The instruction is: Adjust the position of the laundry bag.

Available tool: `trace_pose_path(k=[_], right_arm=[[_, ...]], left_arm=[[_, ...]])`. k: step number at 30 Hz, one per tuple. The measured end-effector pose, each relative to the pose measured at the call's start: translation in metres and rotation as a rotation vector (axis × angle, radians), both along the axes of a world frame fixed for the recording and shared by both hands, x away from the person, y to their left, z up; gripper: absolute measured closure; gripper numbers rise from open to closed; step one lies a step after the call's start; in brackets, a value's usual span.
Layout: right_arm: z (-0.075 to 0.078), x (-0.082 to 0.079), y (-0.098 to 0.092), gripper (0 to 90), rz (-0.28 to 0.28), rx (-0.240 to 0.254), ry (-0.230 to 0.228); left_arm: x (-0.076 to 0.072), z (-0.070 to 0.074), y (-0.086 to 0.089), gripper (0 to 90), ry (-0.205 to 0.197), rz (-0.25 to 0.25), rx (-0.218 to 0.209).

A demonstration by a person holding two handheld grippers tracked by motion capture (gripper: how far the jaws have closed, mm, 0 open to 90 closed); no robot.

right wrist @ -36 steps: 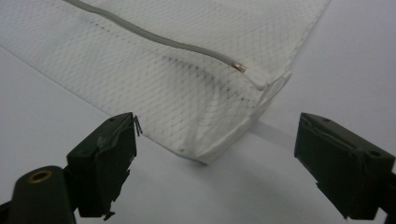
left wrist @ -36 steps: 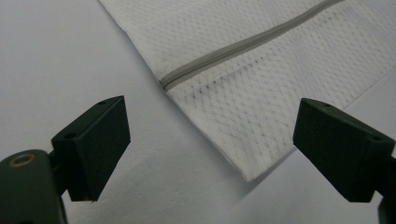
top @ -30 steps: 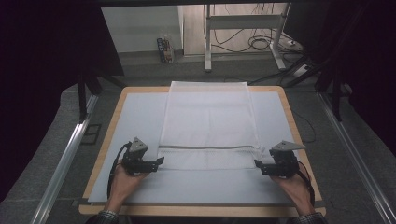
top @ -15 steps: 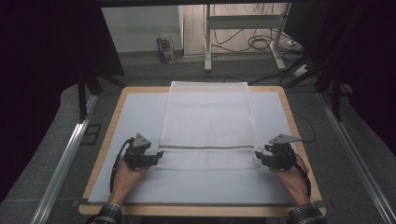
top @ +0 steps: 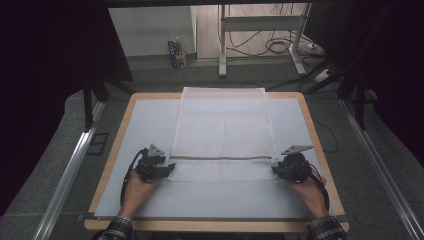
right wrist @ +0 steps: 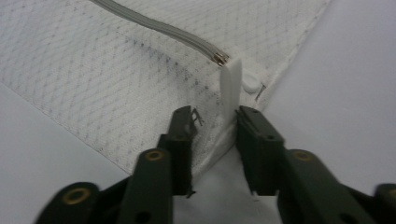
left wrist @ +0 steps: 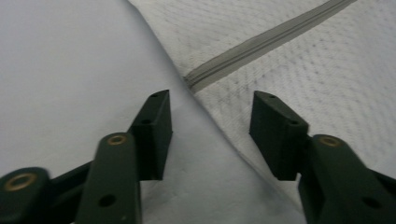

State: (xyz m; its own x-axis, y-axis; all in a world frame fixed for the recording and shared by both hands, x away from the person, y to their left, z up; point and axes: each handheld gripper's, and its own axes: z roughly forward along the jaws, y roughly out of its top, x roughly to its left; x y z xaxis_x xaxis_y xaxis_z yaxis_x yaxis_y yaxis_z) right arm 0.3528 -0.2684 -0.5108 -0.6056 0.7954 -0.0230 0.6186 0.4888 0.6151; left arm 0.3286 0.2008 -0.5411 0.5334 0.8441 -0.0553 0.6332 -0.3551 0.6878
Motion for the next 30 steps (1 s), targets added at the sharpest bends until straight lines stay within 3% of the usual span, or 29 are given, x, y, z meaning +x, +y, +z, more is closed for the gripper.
trace_pose_path(k=[5, 11, 17, 22, 30], right_arm=[[0.000, 0.000, -0.002, 83.2, -0.003, 0.013, 0.009], [0.000, -0.001, 0.000, 87.2, 0.012, 0.000, -0.007], [0.001, -0.002, -0.002, 87.8, 0.025, 0.001, -0.017], [0.006, -0.007, -0.004, 87.8, 0.053, -0.006, -0.055], [0.012, -0.022, -0.007, 87.5, 0.102, -0.001, -0.070]], left_arm=[[0.001, 0.002, -0.003, 67.8, 0.019, 0.008, -0.008], [0.003, 0.002, -0.003, 85.7, 0.041, -0.011, -0.041], [0.003, 0.003, 0.000, 88.0, 0.055, -0.032, -0.064], [-0.001, 0.010, 0.001, 87.8, 0.042, -0.058, -0.050], [-0.014, 0.014, 0.004, 87.1, 0.057, -0.097, -0.052]])
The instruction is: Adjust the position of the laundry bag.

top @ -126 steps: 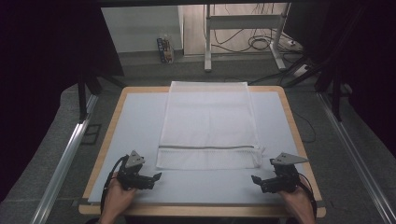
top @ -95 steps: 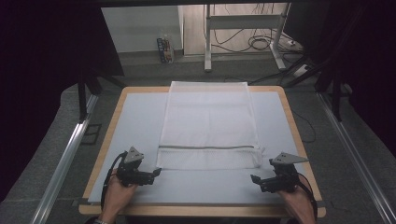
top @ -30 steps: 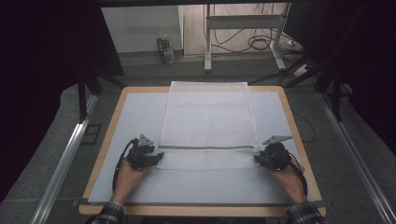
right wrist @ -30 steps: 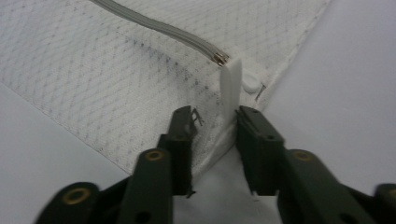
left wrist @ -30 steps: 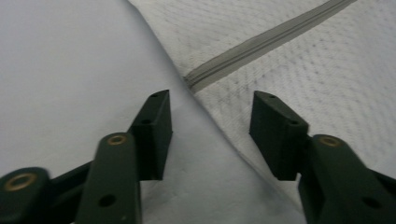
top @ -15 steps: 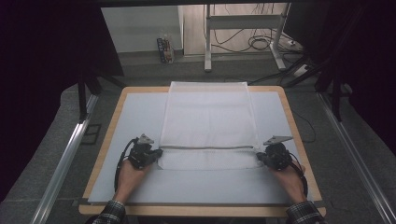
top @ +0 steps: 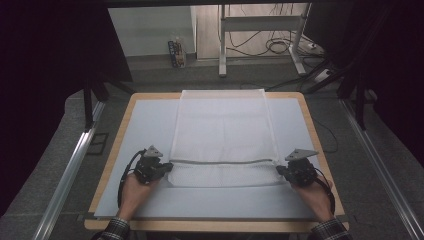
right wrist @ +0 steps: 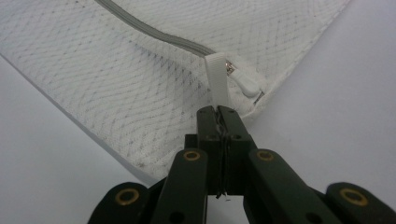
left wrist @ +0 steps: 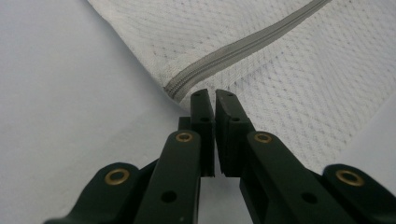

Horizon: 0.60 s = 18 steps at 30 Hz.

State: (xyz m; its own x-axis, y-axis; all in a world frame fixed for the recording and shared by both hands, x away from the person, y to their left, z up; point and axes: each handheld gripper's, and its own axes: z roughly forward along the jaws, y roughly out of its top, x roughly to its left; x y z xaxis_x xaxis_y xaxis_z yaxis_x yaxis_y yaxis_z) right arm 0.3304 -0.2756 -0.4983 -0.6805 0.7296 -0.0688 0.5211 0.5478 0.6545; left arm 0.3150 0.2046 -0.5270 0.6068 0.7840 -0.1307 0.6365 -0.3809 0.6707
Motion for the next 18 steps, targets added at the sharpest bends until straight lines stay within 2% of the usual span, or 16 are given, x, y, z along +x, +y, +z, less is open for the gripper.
trace_pose_path(k=[11, 18], right_arm=[[0.004, -0.026, 0.005, 87.6, 0.036, -0.038, 0.004], [0.005, -0.037, 0.007, 87.5, 0.054, -0.064, 0.011]], left_arm=[[-0.024, 0.006, -0.001, 86.5, -0.006, -0.035, 0.043], [-0.037, 0.009, -0.001, 86.4, -0.008, -0.041, 0.045]])
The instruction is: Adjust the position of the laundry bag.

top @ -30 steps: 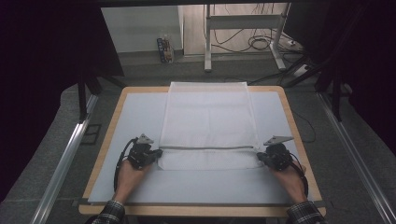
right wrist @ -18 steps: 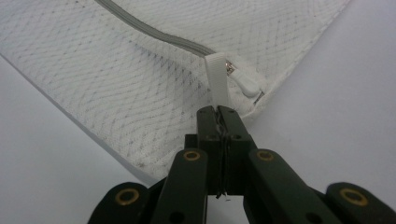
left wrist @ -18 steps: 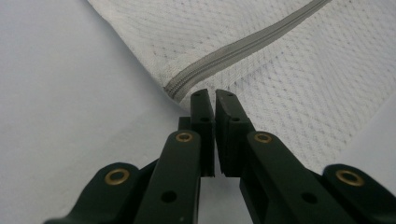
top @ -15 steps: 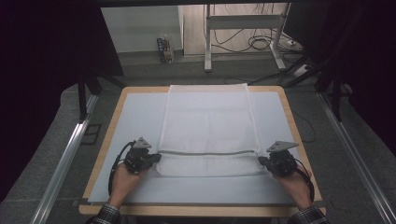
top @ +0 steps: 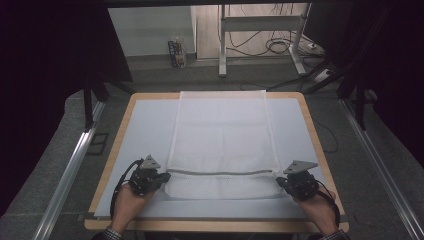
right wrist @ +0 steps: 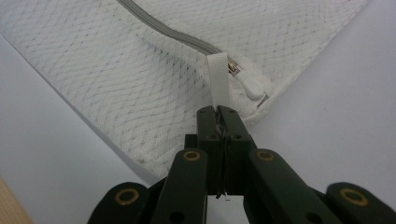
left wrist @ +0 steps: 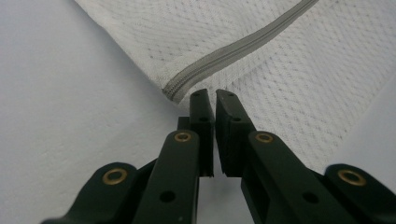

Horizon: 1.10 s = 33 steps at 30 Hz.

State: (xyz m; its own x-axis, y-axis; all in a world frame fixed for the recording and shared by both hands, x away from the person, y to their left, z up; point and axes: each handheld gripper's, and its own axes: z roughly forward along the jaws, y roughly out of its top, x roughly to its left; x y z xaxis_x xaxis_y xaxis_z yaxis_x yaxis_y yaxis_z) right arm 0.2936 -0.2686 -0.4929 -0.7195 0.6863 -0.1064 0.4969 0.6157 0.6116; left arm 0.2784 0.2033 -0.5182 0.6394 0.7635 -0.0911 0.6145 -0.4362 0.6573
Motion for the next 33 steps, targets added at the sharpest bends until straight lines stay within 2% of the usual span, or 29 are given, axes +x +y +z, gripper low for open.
trace_pose_path(k=[10, 23, 30, 33], right_arm=[[-0.001, -0.015, -0.006, 87.5, 0.017, 0.024, 0.038], [-0.008, -0.030, -0.002, 87.4, 0.063, -0.009, 0.068], [-0.010, -0.038, -0.003, 87.4, 0.073, -0.020, 0.091], [-0.011, -0.038, -0.004, 87.1, 0.072, -0.019, 0.098]], left_arm=[[-0.015, -0.001, 0.003, 86.2, 0.015, -0.021, -0.006], [-0.029, -0.004, 0.006, 85.9, 0.041, -0.027, 0.005], [-0.036, -0.007, 0.005, 85.7, 0.062, -0.044, 0.004], [-0.038, -0.009, 0.004, 84.9, 0.063, -0.045, 0.017]])
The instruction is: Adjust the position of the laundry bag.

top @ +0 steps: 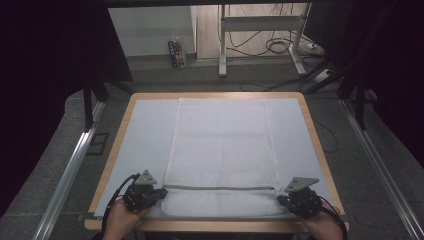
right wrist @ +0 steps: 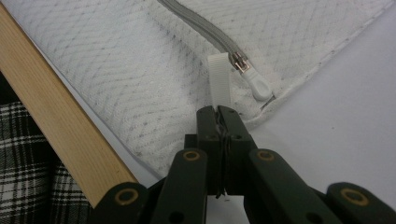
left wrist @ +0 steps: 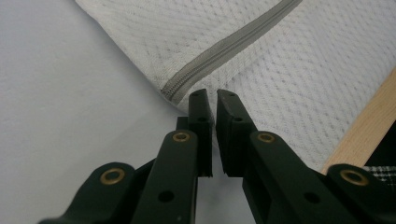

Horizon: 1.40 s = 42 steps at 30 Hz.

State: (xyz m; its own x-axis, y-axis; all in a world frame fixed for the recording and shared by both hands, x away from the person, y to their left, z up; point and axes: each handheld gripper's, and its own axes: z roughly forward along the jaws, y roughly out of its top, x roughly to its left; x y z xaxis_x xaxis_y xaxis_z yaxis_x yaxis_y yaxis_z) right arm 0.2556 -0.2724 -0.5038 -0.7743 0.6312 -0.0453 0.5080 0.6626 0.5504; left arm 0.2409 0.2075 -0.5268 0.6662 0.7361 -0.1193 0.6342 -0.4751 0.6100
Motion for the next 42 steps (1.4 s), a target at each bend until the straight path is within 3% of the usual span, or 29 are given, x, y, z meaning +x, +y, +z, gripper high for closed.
trace_pose_path(k=[4, 9, 15, 24, 36, 42], right_arm=[[0.000, 0.001, 0.000, 82.1, 0.007, 0.004, -0.007], [0.001, 0.001, -0.002, 66.6, -0.007, 0.018, -0.029], [0.005, 0.003, -0.008, 54.3, -0.036, 0.048, -0.063], [0.010, 0.005, -0.011, 47.6, -0.059, 0.074, -0.111], [0.008, 0.013, -0.018, 28.1, -0.110, 0.122, -0.098], [0.006, 0.015, -0.018, 21.7, -0.112, 0.135, -0.093]], left_arm=[[0.001, 0.000, 0.002, 75.6, -0.020, 0.020, -0.023], [0.001, 0.000, 0.004, 61.3, -0.045, 0.044, -0.049], [0.003, -0.001, 0.006, 47.8, -0.058, 0.057, -0.062], [0.006, -0.004, 0.005, 34.7, -0.068, 0.069, -0.053], [0.008, -0.003, 0.006, 15.0, -0.077, 0.095, -0.102], [0.007, -0.003, 0.003, 8.9, -0.095, 0.078, -0.081]])
